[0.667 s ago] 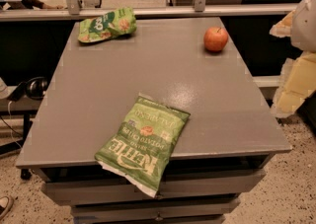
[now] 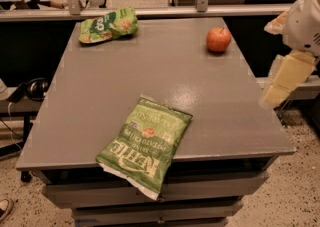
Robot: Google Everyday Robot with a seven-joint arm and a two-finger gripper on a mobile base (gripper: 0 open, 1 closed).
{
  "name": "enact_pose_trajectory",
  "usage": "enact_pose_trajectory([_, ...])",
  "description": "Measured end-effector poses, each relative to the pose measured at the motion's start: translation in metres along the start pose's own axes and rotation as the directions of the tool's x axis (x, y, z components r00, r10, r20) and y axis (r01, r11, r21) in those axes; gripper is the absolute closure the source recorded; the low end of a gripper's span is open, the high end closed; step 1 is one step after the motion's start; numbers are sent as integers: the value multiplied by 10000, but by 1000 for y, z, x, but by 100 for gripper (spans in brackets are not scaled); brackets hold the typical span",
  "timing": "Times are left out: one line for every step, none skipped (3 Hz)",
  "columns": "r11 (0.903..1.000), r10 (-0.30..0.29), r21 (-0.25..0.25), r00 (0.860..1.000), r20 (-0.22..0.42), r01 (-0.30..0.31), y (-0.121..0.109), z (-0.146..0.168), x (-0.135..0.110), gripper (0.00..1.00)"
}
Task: Move apple near green jalapeno chip bag
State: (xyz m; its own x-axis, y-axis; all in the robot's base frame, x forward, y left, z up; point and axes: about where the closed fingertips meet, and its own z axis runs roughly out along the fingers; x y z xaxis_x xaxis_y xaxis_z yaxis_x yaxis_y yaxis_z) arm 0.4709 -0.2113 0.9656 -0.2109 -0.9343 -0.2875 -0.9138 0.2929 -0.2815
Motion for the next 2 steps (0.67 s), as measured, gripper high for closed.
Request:
enact_pose_trajectory([9965, 640, 441, 9884, 1381, -706, -51, 37, -11, 0])
enact_pose_trajectory([9834, 1221, 984, 9573, 2622, -1524, -99, 68, -25, 0])
